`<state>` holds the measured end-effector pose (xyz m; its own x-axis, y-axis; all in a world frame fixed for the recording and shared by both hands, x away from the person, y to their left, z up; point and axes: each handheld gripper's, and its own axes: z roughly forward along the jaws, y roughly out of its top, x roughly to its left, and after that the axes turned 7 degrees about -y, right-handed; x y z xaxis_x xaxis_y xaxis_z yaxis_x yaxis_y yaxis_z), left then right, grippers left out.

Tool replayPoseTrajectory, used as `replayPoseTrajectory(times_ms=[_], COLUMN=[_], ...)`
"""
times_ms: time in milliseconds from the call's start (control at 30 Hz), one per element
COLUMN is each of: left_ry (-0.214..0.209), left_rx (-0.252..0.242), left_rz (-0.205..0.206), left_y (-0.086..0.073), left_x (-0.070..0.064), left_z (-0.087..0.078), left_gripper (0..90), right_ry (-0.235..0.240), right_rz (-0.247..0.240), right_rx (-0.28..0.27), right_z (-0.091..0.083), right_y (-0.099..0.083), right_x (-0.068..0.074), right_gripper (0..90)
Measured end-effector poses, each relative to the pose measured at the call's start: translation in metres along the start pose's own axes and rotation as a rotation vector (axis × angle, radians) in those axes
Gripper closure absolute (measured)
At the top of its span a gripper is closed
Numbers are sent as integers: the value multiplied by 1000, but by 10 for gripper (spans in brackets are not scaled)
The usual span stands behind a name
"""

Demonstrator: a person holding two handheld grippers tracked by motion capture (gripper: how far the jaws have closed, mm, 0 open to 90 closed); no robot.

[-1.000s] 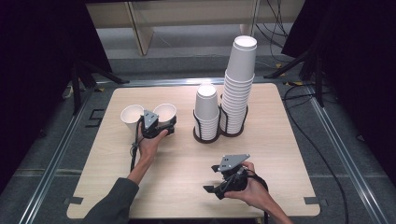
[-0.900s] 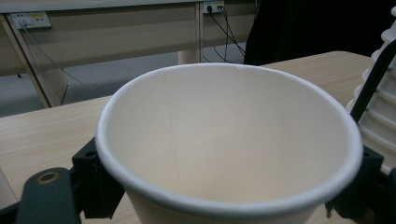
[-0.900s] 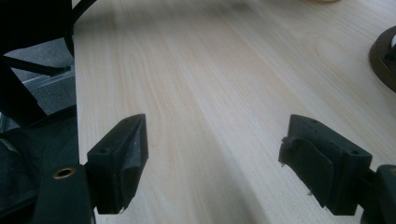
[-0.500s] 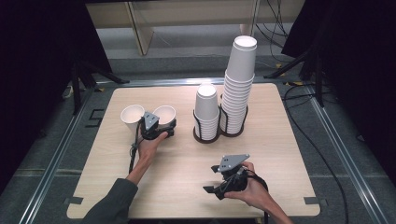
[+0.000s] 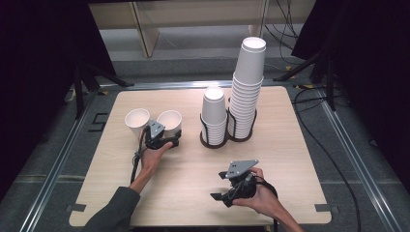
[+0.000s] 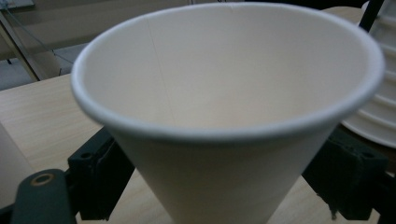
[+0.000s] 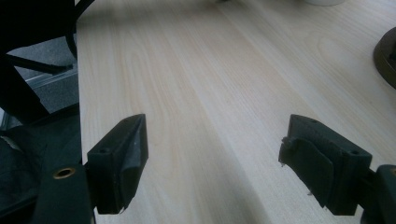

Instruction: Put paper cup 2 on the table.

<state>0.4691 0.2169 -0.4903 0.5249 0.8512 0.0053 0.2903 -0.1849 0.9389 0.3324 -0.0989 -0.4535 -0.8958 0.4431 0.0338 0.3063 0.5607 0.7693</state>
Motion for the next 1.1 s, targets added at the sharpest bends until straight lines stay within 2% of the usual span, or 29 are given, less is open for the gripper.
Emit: replayPoseTrajectory(times_ms=[67, 133, 200, 300, 400, 633, 667, 833, 933, 1000, 1100], left_ry=[-2, 2, 6, -1, -13, -46, -42, -49, -74, -88, -103], left_rx=[6, 13, 18, 9, 12, 5, 16, 10, 1, 14, 1], left_rz=[-15, 1, -9, -9, -14, -12, -14, -34, -41, -21, -30], left_y=[-2, -3, -4, -6, -7, -8, -8, -10, -10, -10, -10], left_x=[2, 3, 5, 6, 7, 2, 2, 0, -3, -8, -12], left_z=[-3, -7, -12, -16, -19, -33, -36, -46, -52, -60, -69], left_gripper=[143, 144, 144, 144, 144, 144, 144, 144, 144, 144, 144], right_ry=[-4, 0, -5, -2, 0, 2, 4, 2, -3, -8, -10], right_rz=[-1, -4, -16, 12, -2, -2, -4, -1, -7, 0, 14], right_rx=[4, 3, 3, 13, 4, 9, 9, 6, 6, 1, -2], right_z=[1, 0, 1, 0, 1, 1, 1, 1, 1, 0, 0], right_y=[0, 0, 0, 0, 0, 0, 0, 0, 0, 0, -1], right_x=[0, 1, 0, 1, 0, 1, 0, 0, 0, -1, -2], right_gripper=[223, 224, 224, 223, 222, 221, 221, 222, 221, 223, 222])
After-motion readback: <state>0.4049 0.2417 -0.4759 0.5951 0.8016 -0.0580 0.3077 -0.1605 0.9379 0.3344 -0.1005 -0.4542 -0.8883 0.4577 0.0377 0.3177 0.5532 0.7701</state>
